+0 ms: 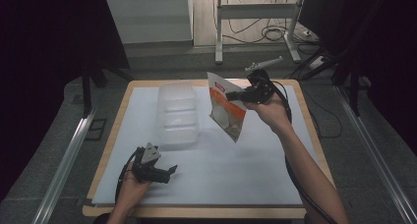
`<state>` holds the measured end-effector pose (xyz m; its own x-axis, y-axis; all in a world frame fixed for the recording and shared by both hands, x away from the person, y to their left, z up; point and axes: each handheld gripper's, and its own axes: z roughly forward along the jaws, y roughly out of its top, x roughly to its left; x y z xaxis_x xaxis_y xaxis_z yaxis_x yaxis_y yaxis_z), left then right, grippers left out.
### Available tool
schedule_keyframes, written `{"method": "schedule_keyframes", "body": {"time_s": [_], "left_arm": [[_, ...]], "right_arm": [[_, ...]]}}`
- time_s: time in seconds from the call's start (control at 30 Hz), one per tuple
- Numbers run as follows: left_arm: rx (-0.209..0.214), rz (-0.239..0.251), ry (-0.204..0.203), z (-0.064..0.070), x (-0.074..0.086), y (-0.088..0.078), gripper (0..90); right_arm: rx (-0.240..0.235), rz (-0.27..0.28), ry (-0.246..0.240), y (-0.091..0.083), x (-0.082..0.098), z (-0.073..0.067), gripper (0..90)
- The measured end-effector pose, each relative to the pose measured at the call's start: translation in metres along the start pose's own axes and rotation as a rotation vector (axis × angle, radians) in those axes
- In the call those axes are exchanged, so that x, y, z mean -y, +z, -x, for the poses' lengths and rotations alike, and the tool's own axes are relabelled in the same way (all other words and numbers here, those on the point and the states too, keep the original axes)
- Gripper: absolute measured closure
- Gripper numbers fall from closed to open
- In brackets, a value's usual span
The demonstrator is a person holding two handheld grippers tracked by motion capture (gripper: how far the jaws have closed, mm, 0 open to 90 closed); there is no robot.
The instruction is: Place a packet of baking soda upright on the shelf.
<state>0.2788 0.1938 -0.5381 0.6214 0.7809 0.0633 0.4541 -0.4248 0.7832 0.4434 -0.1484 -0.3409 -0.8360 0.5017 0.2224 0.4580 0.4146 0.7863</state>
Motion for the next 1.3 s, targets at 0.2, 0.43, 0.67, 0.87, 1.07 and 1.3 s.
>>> {"method": "schedule_keyframes", "body": {"time_s": [0.2,0.43,0.67,0.87,1.07,1.3], "left_arm": [[0.003,0.005,-0.002,0.0,0.0,0.0,1.0],[0.005,0.004,0.001,0.0,0.0,0.0,1.0],[0.01,0.01,-0.005,0.0,-0.001,0.0,1.1],[0.016,0.012,-0.007,0.001,-0.001,0.002,1.1],[0.017,0.006,0.005,0.0,-0.001,0.001,1.2],[0.017,0.015,-0.006,-0.002,-0.001,0.001,1.2]], "right_arm": [[0.013,-0.015,-0.049,0.012,-0.021,0.002,89.5],[0.024,-0.029,-0.086,0.025,-0.037,0.004,89.5],[0.036,-0.043,-0.113,0.043,-0.056,0.004,89.5],[0.032,-0.06,-0.138,0.063,-0.071,0.003,89.5],[0.024,-0.08,-0.171,0.087,-0.082,0.005,89.5],[0.027,-0.11,-0.196,0.117,-0.094,0.002,89.5]]}}
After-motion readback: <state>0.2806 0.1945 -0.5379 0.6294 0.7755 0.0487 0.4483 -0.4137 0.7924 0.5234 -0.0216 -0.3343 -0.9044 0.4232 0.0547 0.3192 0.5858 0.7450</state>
